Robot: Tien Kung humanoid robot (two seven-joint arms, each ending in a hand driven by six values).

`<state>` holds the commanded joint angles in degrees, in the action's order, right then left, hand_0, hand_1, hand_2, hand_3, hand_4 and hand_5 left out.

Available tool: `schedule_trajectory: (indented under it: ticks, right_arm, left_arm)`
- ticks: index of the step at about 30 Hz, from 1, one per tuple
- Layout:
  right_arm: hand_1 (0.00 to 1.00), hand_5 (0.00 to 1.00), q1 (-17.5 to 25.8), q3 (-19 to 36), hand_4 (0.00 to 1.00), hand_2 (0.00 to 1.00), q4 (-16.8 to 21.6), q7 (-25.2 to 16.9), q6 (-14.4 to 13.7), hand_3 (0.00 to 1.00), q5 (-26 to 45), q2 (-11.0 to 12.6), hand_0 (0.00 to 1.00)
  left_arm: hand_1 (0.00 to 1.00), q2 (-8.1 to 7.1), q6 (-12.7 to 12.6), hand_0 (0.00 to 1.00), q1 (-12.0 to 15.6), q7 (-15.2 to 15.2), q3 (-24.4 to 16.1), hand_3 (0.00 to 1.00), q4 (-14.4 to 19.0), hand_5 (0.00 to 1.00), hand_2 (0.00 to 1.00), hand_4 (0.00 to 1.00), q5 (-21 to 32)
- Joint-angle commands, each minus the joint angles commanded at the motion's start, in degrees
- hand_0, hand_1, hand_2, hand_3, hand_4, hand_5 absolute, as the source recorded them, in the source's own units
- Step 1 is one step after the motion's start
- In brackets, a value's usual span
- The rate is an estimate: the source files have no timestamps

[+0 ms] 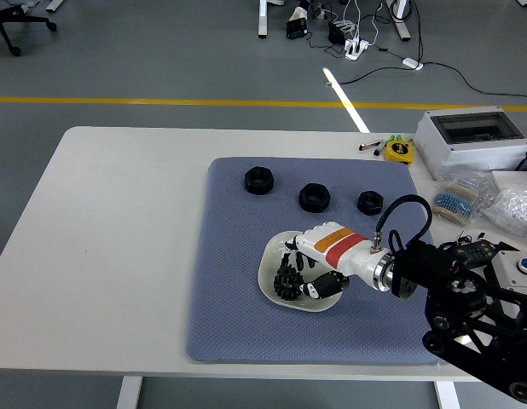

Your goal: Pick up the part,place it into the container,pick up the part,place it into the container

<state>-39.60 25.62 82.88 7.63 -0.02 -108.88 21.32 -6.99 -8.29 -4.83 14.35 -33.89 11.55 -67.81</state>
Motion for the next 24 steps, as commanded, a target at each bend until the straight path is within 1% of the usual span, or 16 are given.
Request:
schedule_trajectory:
  ticks: [1, 7, 8, 13, 14, 19, 20, 24]
  right_arm:
    - [0.418, 0.197, -0.03, 0.01, 0.666, 0.512, -0.26, -0.03, -0.07, 0.515, -0.15, -0.1, 0.289]
    - [0.418, 0.197, -0.15, -0.18, 0.666, 0.512, -1.0, -0.2, 0.32, 0.515, -0.71, -0.36, 0.289]
    - [0.427, 0.209, -0.18, -0.24, 0.696, 0.542, -1.18, -0.23, 0.34, 0.539, -0.75, -0.46, 0.285]
    - [0.427, 0.209, -0.31, -0.27, 0.696, 0.542, -2.01, -0.49, 0.42, 0.539, -1.39, -0.79, 0.285]
    - [0.443, 0.242, -0.34, -0.26, 0.769, 0.587, -2.19, -0.58, 0.38, 0.569, -1.5, -0.83, 0.268]
    - [0.443, 0.242, -0.42, -0.13, 0.769, 0.587, -2.64, -1.01, 0.41, 0.569, -2.05, -0.83, 0.268]
    - [0.454, 0.284, -0.44, -0.08, 0.911, 0.65, -2.66, -1.17, 0.51, 0.65, -2.13, -0.77, 0.264]
    - [0.454, 0.284, -0.5, 0.06, 0.911, 0.65, -2.73, -1.57, 0.91, 0.65, -2.51, -0.67, 0.264]
  left_arm:
    - [0.531, -0.01, -0.02, 0.659, -0.01, 0.0, 0.03, 0.563, -0.01, 0.612, 0.561, 0.64, 0.01]
    - [0.531, -0.05, -0.1, 0.659, -0.04, 0.0, 0.08, 0.563, -0.02, 0.612, 0.561, 0.64, 0.1]
    - [0.532, -0.05, -0.1, 0.659, -0.04, 0.02, 0.04, 0.564, -0.03, 0.612, 0.56, 0.64, 0.04]
    - [0.532, -0.07, 0.02, 0.659, -0.08, 0.12, -0.07, 0.564, -0.01, 0.612, 0.56, 0.64, -0.24]
    - [0.531, -0.07, 0.0, 0.658, -0.08, 0.13, -0.09, 0.563, -0.01, 0.612, 0.559, 0.64, -0.26]
    - [0.531, -0.11, 0.0, 0.658, -0.12, 0.12, -0.05, 0.563, -0.02, 0.612, 0.559, 0.64, -0.29]
    - [0.529, -0.1, -0.02, 0.656, -0.13, 0.11, -0.02, 0.563, -0.02, 0.612, 0.555, 0.641, -0.25]
    - [0.529, -0.12, -0.1, 0.656, -0.13, 0.06, 0.03, 0.563, -0.04, 0.612, 0.555, 0.641, -0.1]
